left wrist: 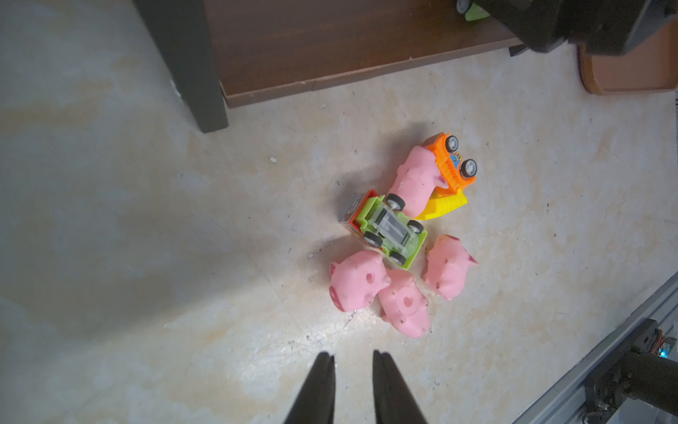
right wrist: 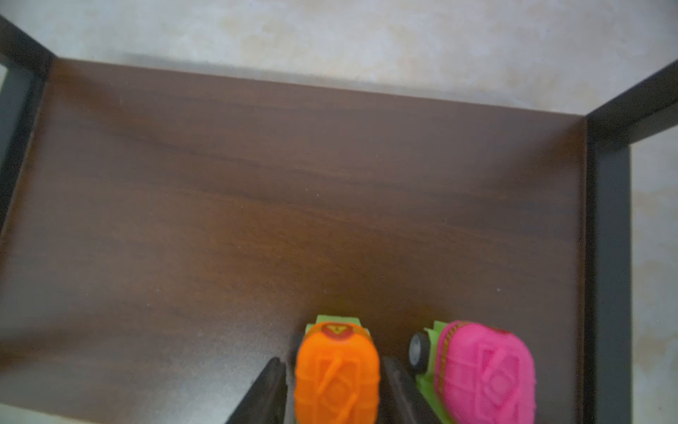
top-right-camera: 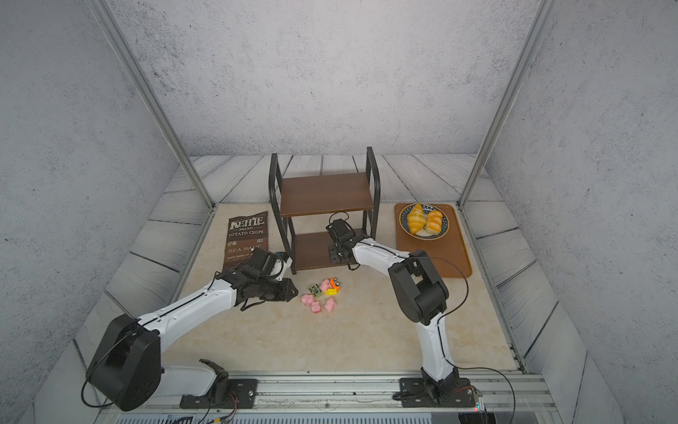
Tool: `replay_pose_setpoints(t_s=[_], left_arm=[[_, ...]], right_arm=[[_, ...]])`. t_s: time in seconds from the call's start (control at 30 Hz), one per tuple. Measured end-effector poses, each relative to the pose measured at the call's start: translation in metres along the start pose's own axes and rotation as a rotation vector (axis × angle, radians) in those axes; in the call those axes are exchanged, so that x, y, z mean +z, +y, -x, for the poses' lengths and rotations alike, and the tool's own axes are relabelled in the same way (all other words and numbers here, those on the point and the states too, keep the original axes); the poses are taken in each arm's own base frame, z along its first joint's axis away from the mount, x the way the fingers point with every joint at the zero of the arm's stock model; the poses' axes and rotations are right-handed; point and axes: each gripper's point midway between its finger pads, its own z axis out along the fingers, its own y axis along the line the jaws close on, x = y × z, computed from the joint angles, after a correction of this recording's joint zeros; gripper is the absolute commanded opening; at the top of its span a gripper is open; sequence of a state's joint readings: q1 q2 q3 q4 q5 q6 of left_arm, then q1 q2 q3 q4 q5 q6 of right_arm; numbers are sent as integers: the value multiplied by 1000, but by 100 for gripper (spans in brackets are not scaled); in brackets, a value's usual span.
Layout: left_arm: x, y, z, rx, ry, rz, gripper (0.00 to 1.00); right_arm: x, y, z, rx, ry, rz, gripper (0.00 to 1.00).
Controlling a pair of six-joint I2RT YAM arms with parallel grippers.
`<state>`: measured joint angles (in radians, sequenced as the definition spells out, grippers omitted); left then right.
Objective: Organize plastic toys on shelves
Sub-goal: Place the plastic toy on the shelf, then pick up the plastic toy at the center of the board.
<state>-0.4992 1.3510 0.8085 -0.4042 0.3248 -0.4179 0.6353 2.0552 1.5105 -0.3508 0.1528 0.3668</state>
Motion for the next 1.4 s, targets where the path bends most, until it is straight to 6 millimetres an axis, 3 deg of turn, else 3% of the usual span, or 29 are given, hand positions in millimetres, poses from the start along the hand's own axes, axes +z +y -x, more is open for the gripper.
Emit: replay_pose_setpoints(t_s=[0.43,0.8,1.13,1.4], left_arm=[[0,-1,0,3,3,-9,25],[5,-11,-4,12,30,-68,28],[16,-18,2,33,56,-111,50],[39,-22,12,70,81,-105,72]], right_arm=[[-3,6,-7,-7,27,43,58],[-30,2,-19,-7,39,66,59],[-55,9,-53,-22,83,148,60],[-70,13,-102,-34,133,200,61]])
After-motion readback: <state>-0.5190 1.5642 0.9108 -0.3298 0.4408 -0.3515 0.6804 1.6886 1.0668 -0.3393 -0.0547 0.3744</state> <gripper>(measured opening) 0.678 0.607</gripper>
